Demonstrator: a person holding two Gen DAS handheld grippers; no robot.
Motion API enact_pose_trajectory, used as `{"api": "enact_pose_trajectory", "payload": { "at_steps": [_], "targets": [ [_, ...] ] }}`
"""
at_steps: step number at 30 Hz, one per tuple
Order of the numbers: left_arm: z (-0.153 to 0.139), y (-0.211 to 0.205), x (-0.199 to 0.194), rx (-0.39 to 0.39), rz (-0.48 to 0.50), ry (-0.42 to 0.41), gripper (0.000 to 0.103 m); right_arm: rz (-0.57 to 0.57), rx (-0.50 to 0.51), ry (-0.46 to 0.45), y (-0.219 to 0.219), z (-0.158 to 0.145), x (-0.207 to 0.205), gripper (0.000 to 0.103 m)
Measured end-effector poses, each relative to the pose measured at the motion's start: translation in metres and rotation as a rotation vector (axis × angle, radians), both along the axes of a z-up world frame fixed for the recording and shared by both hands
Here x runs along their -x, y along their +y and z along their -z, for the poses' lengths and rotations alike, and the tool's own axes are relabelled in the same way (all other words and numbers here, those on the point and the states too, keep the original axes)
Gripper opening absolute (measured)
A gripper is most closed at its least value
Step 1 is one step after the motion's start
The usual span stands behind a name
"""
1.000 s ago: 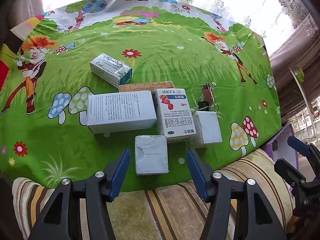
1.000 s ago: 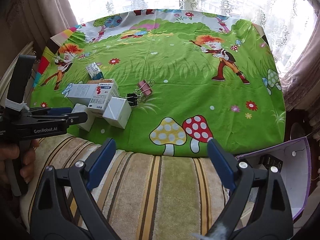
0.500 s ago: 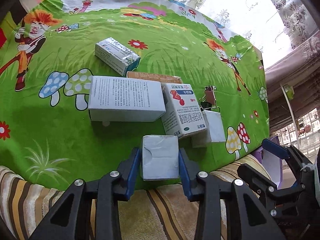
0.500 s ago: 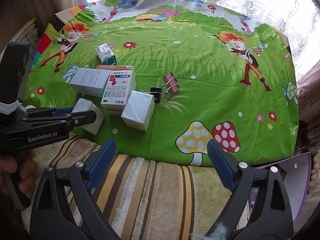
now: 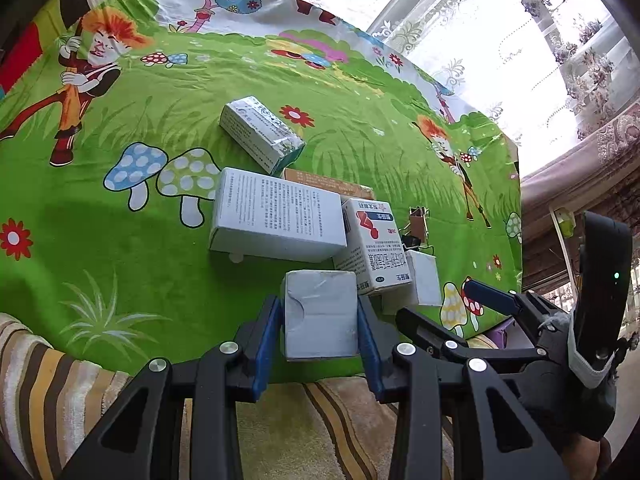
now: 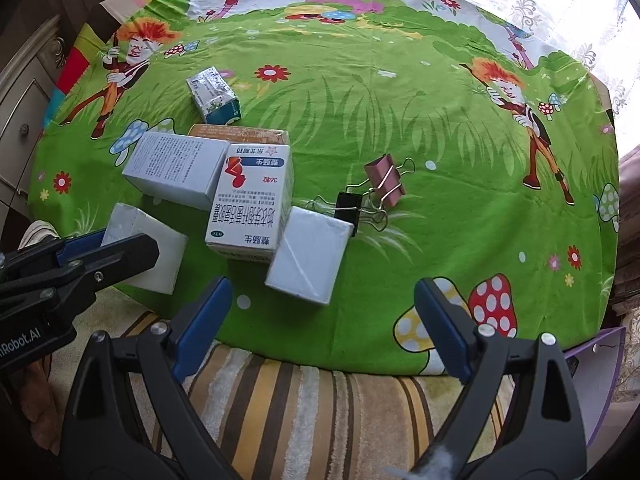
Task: Organize rigid objects
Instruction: 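Grasp a white box with the left gripper while the right grasps another white box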
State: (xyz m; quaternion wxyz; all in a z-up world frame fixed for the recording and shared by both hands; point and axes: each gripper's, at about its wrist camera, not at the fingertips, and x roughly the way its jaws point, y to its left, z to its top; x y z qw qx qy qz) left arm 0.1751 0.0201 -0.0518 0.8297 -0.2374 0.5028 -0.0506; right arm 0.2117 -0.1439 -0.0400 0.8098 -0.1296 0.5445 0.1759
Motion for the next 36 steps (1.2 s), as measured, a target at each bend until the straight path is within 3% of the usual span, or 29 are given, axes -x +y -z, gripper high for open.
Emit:
{"api": "enact_pose_trajectory", "payload": {
  "at_steps": [4,9,14,17,36],
  "targets": [
    [-0.001,0.000,0.001,0.000,0.002,-0.002,0.038,0.019,-0.006,0.014,-0.001,0.005,-0.006,0.092],
    [-0.001,-0.002,0.001,-0.010,0.007,-0.002,0.038,0.023,-0.023,0.035,0.000,0.013,-0.012,0.082],
    [-0.002,-0.004,0.000,-0.010,0.014,-0.011,0.038,0.014,-0.018,0.062,0.001,0.020,-0.012,0.049],
    [-0.002,-0.004,0.001,-0.006,0.017,-0.014,0.038,0.023,-0.024,0.063,-0.002,0.020,-0.010,0.038],
    [-0.017,-0.011,0.008,-0.006,0.054,-0.101,0.038,0.036,-0.063,-0.073,-0.030,-0.022,0.022,0.038]
  ]
}}
